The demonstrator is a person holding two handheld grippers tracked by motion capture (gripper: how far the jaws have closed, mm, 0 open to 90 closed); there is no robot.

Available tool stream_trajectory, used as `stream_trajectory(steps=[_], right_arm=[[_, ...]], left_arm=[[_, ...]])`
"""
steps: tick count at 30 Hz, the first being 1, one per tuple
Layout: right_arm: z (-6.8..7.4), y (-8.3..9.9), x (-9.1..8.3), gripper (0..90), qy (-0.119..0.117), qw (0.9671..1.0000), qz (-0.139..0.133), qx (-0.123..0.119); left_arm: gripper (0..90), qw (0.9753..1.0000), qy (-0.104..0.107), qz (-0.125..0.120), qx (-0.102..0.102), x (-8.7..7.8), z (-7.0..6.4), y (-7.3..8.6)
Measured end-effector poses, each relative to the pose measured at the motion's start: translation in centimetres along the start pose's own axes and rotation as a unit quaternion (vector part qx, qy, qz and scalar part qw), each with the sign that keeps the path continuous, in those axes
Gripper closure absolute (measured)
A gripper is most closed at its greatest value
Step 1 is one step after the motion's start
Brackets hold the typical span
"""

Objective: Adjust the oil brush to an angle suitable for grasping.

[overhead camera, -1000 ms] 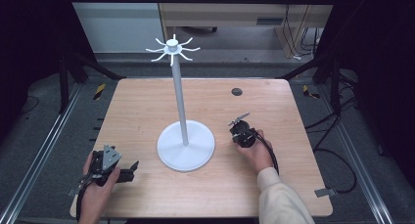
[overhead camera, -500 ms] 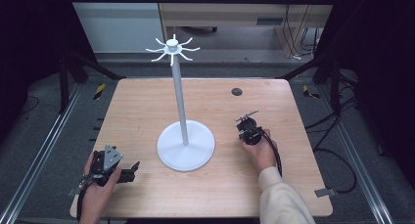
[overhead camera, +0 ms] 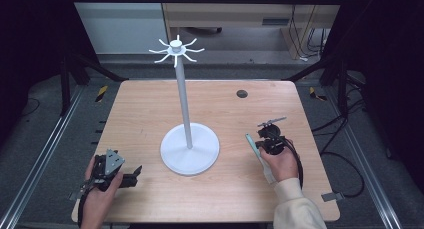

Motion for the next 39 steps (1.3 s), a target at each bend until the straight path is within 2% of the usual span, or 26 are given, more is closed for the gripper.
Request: stream_trajectory(steps=[10, 11, 18, 20, 29, 39], right_arm=[[-0.5, 1.2, -0.5, 80.9, 0.010, 0.9997, 0.013, 0.017], [-0.5, 1.3, -0.3, 78.0, 0.010, 0.9996, 0.020, 0.020], [-0.7, 1.6, 0.9, 72.7, 0.006, 0.9986, 0.046, 0.027], [-0.6, 1.7, 1.2, 71.6, 0.003, 0.9979, 0.054, 0.037], [-0.6, 2.0, 2.0, 73.5, 0.006, 0.9951, 0.087, 0.046], [-0.6, 2.1, 2.6, 76.6, 0.013, 0.9932, 0.106, 0.046]], left_arm=[[2.7, 1.0000, 0.003, 0.000, 0.000, -0.1, 0.0, 0.0], [2.7, 1.0000, 0.003, -0.001, 0.001, 0.0, -0.1, -0.1], [2.8, 1.0000, 0.001, -0.004, -0.001, 0.0, 0.0, -0.1], [2.8, 1.0000, 0.003, -0.002, 0.000, 0.0, 0.0, -0.1], [2.8, 1.0000, 0.004, -0.003, 0.000, 0.2, -0.1, -0.1], [2.7, 1.0000, 0.007, -0.003, 0.002, 0.2, -0.2, -0.2]])
Point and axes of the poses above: each handheld gripper's, and its own axes: x roughly forward along the jaws, y roughly out of its underside, z roughly to its left, the point moved 3 cm from there along x, roughly forward along the jaws, and after that the axes turned 12 degrees about -y, right-handed, at the moved point
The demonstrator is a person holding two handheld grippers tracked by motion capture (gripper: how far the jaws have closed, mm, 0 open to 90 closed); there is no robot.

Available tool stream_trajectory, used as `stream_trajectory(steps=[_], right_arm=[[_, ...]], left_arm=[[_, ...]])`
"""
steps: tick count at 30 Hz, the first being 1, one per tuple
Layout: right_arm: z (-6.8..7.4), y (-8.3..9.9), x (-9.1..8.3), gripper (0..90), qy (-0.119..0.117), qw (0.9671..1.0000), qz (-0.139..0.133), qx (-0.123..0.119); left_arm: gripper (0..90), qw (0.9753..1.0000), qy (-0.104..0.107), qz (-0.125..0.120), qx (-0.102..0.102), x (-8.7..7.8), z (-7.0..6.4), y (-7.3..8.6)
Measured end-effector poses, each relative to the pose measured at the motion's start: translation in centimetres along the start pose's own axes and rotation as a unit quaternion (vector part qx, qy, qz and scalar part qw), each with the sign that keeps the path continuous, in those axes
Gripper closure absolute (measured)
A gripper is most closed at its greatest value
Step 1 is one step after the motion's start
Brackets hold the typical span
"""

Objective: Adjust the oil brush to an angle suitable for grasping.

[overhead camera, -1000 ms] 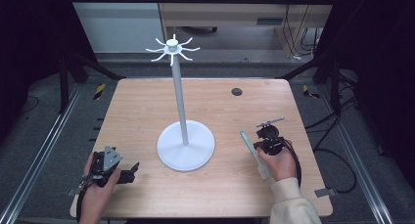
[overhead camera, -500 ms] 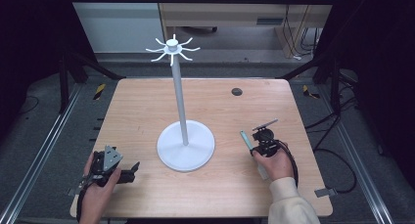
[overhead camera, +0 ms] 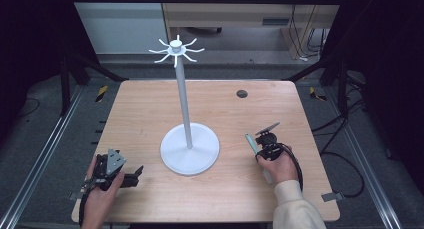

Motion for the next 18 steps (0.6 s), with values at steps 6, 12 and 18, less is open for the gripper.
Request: stream_trajectory(steps=[6, 12, 18], right_arm=[[-0.2, -0.1, 0.0, 82.2, 0.004, 1.0000, 0.003, 0.005], [-0.2, -0.2, -0.6, 82.7, -0.010, 0.9999, -0.009, 0.004], [0.1, -0.5, -2.6, 82.7, -0.018, 0.9986, -0.050, -0.005]], left_arm=[[2.7, 1.0000, -0.002, -0.001, 0.000, -0.1, 0.0, 0.0], [2.7, 1.0000, -0.001, 0.000, 0.000, 0.0, 0.0, 0.0], [2.7, 1.0000, -0.004, 0.001, 0.000, -0.1, 0.1, 0.0]])
Point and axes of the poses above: each handheld gripper's, and its own axes: x roughly forward along the jaws, y roughly out of its underside, z roughly to its left, the point moved 3 cm from there along x, roughly forward along the jaws, and after that the axes turned 12 degrees about -y, right-handed, at the moved point
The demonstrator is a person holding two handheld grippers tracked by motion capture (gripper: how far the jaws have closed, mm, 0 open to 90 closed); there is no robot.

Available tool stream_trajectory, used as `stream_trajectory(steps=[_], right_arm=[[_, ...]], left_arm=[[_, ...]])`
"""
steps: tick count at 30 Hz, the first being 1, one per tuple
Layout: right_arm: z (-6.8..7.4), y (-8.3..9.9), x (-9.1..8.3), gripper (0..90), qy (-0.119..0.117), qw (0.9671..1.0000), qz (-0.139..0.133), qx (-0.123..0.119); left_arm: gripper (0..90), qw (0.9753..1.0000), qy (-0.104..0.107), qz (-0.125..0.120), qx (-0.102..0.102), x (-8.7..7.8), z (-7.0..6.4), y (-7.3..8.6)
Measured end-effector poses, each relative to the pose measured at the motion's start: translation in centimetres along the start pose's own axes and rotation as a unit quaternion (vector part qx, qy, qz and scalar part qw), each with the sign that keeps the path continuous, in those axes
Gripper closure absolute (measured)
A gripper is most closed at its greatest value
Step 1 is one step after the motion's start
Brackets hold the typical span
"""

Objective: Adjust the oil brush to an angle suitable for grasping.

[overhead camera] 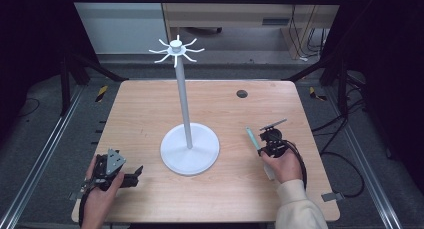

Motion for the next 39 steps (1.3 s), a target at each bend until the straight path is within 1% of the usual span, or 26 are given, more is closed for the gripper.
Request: stream_trajectory(steps=[1, 2, 3, 5, 6, 7, 8, 10, 12, 14, 15, 16, 17, 19, 22, 23, 24, 25, 27, 31, 32, 33, 34, 36, 37, 39], right_arm=[[0.1, -0.2, -0.4, 82.7, -0.002, 1.0000, -0.007, -0.004], [0.1, -0.2, -0.4, 82.7, -0.002, 1.0000, -0.007, -0.004], [0.4, -0.9, -1.5, 82.7, -0.007, 0.9995, -0.027, -0.013], [0.7, -1.8, -2.6, 82.7, -0.012, 0.9987, -0.046, -0.017], [0.8, -2.5, -3.5, 82.7, -0.015, 0.9978, -0.060, -0.024], [0.8, -2.5, -3.5, 82.7, -0.015, 0.9978, -0.060, -0.024], [1.2, -4.1, -5.0, 82.7, -0.021, 0.9955, -0.087, -0.032], [1.5, -5.4, -6.3, 82.7, -0.023, 0.9931, -0.108, -0.038], [1.9, -6.4, -7.7, 82.7, -0.033, 0.9888, -0.139, -0.041], [2.6, -7.0, -9.1, 82.7, -0.054, 0.9790, -0.188, -0.056], [2.9, -7.1, -9.4, 82.7, -0.067, 0.9744, -0.204, -0.065], [2.9, -7.1, -9.4, 82.7, -0.067, 0.9744, -0.204, -0.065], [3.7, -7.2, -9.9, 82.7, -0.068, 0.9688, -0.221, -0.089], [4.2, -7.2, -10.1, 82.7, -0.070, 0.9656, -0.231, -0.097], [5.3, -7.0, -10.4, 82.7, -0.082, 0.9584, -0.251, -0.107], [5.3, -7.0, -10.4, 82.7, -0.082, 0.9584, -0.251, -0.107], [6.0, -6.9, -10.9, 82.7, -0.090, 0.9538, -0.264, -0.113], [6.4, -6.8, -11.1, 82.7, -0.093, 0.9523, -0.266, -0.116], [6.9, -6.8, -11.5, 82.7, -0.090, 0.9493, -0.274, -0.124], [7.9, -6.7, -12.3, 82.7, -0.096, 0.9419, -0.291, -0.137], [7.9, -6.7, -12.3, 82.7, -0.096, 0.9419, -0.291, -0.137], [8.3, -6.7, -12.8, 82.7, -0.100, 0.9377, -0.300, -0.144], [8.5, -6.7, -12.9, 82.7, -0.100, 0.9369, -0.301, -0.147], [8.8, -6.6, -13.3, 82.7, -0.105, 0.9337, -0.307, -0.151], [8.8, -6.6, -13.3, 82.7, -0.105, 0.9337, -0.307, -0.151], [9.2, -6.6, -13.8, 82.7, -0.105, 0.9313, -0.311, -0.159]], left_arm=[[2.7, 1.0000, 0.000, 0.001, 0.000, 0.0, 0.0, 0.0], [2.7, 1.0000, 0.000, 0.001, 0.000, 0.0, 0.0, 0.0], [2.7, 1.0000, -0.002, 0.001, -0.001, 0.0, 0.1, 0.1], [2.7, 1.0000, -0.005, -0.001, 0.000, 0.0, 0.1, 0.1], [2.8, 1.0000, -0.005, -0.004, -0.002, -0.1, 0.2, 0.0], [2.7, 1.0000, -0.005, -0.004, -0.002, -0.1, 0.2, 0.0], [2.7, 0.9999, -0.008, -0.009, 0.000, -0.2, 0.2, -0.1], [2.7, 0.9999, -0.007, -0.008, -0.002, -0.2, 0.2, 0.0], [2.7, 0.9999, -0.008, -0.006, -0.003, -0.2, 0.2, 0.0], [2.7, 0.9999, -0.007, -0.007, -0.003, -0.2, 0.3, 0.0], [2.7, 0.9999, -0.008, -0.009, -0.005, -0.2, 0.3, -0.1], [2.7, 0.9999, -0.008, -0.009, -0.005, -0.2, 0.3, -0.1], [2.7, 0.9999, -0.005, -0.010, -0.004, -0.1, 0.3, -0.2], [2.7, 0.9999, -0.005, -0.012, -0.005, -0.2, 0.3, -0.2], [2.7, 0.9999, -0.004, -0.014, -0.009, -0.2, 0.5, -0.2], [2.7, 0.9999, -0.004, -0.014, -0.009, -0.2, 0.5, -0.2], [2.7, 0.9999, -0.003, -0.011, -0.007, -0.1, 0.5, -0.2], [2.8, 0.9999, -0.003, -0.011, -0.007, -0.1, 0.5, -0.2], [2.7, 0.9999, -0.003, -0.013, -0.007, -0.1, 0.5, -0.2], [2.8, 0.9999, -0.002, -0.011, -0.007, -0.1, 0.5, -0.2], [2.8, 0.9999, -0.002, -0.011, -0.007, -0.1, 0.5, -0.2], [2.7, 0.9999, -0.003, -0.013, -0.009, -0.1, 0.6, -0.2], [2.7, 0.9999, -0.004, -0.013, -0.009, -0.1, 0.6, -0.2], [2.7, 0.9999, -0.004, -0.012, -0.010, -0.1, 0.6, -0.2], [2.7, 0.9999, -0.004, -0.012, -0.010, -0.1, 0.6, -0.2], [2.8, 0.9999, -0.003, -0.011, -0.008, 0.0, 0.5, -0.2]])
Point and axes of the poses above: each handheld gripper's, and its own axes: x roughly forward along the jaws, y roughly out of its underside, z roughly to its left, the point moved 3 cm from there along x, roughly forward along the jaws, and after that the axes turned 12 degrees about -y, right-handed, at the moved point
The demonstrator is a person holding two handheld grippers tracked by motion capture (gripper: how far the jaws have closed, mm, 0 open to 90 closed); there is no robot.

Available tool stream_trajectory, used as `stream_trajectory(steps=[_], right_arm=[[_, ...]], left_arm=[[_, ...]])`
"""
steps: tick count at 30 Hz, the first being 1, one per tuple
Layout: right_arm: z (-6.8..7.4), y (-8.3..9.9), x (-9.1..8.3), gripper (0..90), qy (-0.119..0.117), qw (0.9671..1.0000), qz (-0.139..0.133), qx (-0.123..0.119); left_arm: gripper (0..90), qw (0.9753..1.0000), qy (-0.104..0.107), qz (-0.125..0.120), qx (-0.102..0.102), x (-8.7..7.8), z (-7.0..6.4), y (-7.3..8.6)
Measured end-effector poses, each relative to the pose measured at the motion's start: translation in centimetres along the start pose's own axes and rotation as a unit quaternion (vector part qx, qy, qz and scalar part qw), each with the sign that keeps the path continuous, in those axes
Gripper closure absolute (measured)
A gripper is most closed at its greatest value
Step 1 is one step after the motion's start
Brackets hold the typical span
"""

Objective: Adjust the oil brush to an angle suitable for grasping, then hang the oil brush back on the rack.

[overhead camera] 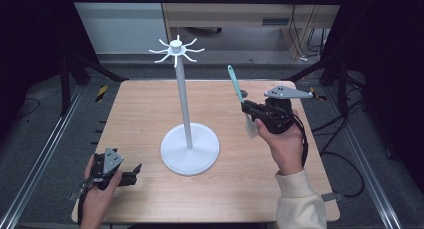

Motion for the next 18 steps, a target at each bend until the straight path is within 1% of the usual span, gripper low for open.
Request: stream_trajectory(steps=[2, 4, 8, 12, 18], right_arm=[[0.1, 0.0, -0.1, 82.7, 0.000, 1.0000, 0.000, -0.003], [0.2, 0.0, -0.1, 82.7, 0.000, 1.0000, -0.001, -0.002], [0.4, -0.1, -0.1, 82.7, -0.001, 1.0000, -0.005, -0.001], [0.6, -0.3, -0.3, 82.7, -0.008, 0.9999, -0.011, -0.005], [1.1, -0.6, -0.7, 82.7, -0.018, 0.9996, -0.022, -0.008]], left_arm=[[2.7, 1.0000, 0.002, 0.000, 0.004, 0.0, -0.2, -0.1], [2.7, 1.0000, 0.004, -0.003, 0.003, 0.0, -0.3, -0.2], [2.8, 1.0000, 0.000, -0.002, -0.003, 0.0, 0.3, 0.0], [2.8, 0.9999, -0.005, -0.002, -0.009, -0.1, 0.5, 0.0], [2.8, 1.0000, -0.006, -0.002, -0.007, -0.1, 0.5, 0.0]])
Point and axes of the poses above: each handheld gripper's, and its own axes: x roughly forward along the jaws, y roughly out of its underside, z roughly to its left, the point moved 3 cm from there along x, roughly forward along the jaws, and after that the axes turned 12 degrees about -y, right-handed, at the moved point
